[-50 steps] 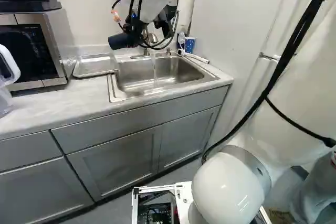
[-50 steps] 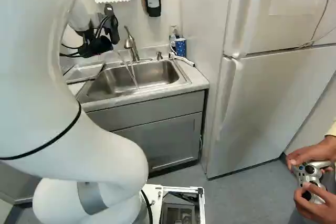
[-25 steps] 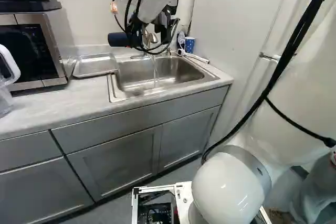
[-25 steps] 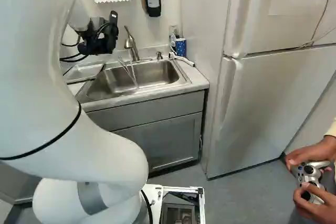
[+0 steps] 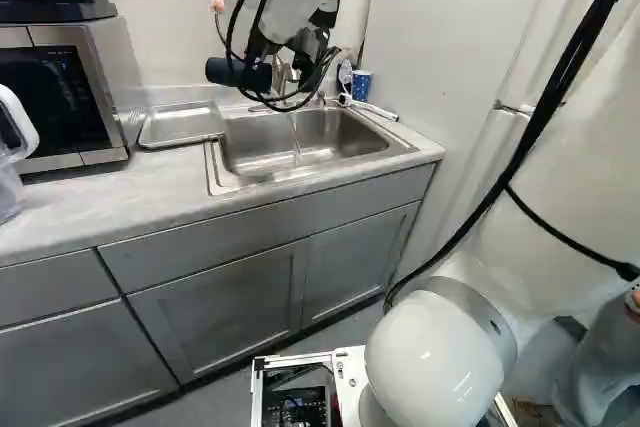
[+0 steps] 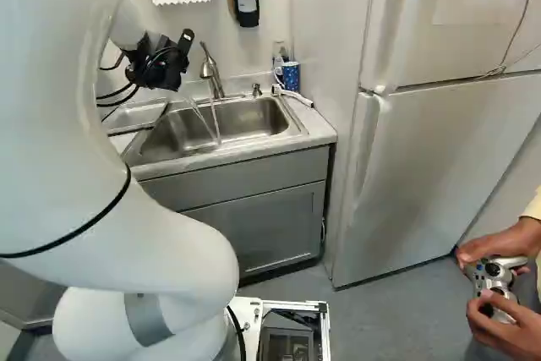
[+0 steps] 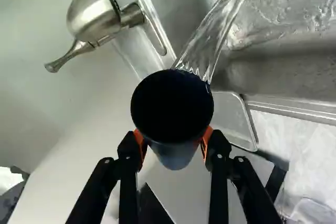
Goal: Rinse the cup and place it in the tray
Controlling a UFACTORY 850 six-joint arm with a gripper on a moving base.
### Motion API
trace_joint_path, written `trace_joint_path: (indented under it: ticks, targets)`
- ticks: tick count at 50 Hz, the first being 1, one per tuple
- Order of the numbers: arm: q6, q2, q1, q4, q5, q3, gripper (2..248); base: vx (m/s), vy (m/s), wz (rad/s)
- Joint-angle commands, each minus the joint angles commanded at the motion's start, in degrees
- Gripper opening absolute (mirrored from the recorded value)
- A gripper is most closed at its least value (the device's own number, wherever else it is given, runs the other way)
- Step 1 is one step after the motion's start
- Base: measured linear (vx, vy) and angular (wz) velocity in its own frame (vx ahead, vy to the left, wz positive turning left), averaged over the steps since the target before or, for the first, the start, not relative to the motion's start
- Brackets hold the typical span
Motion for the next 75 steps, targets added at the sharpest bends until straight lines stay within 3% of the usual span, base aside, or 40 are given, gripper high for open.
trace_joint_path:
  ticks: [75]
  targets:
    - [0.00, 0.00, 0.00, 0.00, 0.00, 0.00, 122, 0.000, 0.000, 0.000]
